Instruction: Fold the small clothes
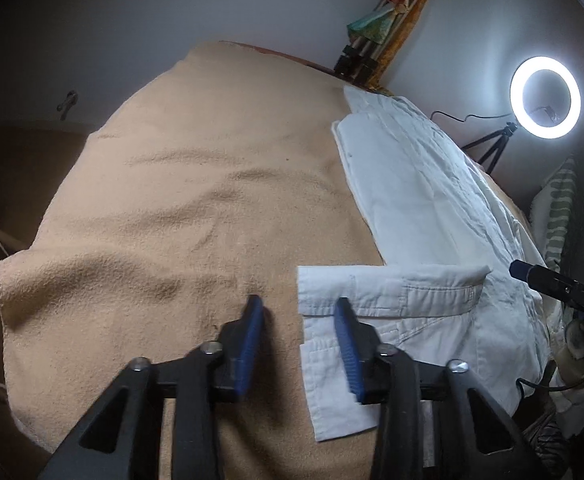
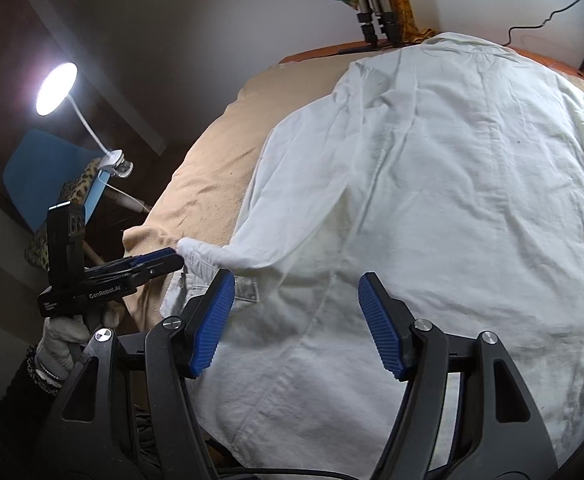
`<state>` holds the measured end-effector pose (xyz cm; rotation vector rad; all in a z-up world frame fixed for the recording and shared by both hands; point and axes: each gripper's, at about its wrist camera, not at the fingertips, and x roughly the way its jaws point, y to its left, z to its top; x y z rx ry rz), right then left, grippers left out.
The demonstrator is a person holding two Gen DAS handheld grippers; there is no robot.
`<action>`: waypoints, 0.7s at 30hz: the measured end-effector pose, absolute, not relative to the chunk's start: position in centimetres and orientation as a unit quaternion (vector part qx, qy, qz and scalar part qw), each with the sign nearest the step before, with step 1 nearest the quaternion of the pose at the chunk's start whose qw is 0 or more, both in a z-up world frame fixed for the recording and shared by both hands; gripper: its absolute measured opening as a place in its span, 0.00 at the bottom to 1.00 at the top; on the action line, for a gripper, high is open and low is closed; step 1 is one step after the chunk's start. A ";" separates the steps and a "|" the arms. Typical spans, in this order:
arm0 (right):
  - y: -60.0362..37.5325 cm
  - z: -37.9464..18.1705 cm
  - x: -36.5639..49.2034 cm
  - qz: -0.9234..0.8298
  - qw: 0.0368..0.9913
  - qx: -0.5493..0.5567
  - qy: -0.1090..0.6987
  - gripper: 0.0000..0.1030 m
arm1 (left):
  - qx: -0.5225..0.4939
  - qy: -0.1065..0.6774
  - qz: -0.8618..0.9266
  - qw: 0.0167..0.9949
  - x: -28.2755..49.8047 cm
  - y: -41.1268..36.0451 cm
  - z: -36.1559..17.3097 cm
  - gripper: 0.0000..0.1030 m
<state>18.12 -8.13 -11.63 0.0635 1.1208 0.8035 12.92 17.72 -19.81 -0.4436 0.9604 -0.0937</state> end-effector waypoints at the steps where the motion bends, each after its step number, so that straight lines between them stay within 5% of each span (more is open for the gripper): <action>1: -8.0 -11.7 18.0 0.371 0.771 0.027 0.517 0.66 | -0.215 0.457 -0.055 0.861 12.8 17.5 -19.8 0.06; 11: -9.6 -13.4 18.5 0.351 0.759 0.055 0.546 0.66 | -0.134 0.392 -0.167 0.895 9.1 11.1 -13.5 0.02; 13: -10.3 -13.7 18.8 0.349 0.754 0.071 0.552 0.66 | -0.115 0.387 -0.214 0.890 8.0 8.9 -12.5 0.06; 16: -11.3 -14.1 19.0 0.347 0.743 0.096 0.564 0.66 | -0.106 0.400 -0.274 0.868 6.9 6.5 -12.3 0.36; 21: -12.0 -14.5 18.6 0.350 0.732 0.107 0.574 0.66 | -0.181 0.406 -0.321 0.837 6.6 7.1 -12.2 0.37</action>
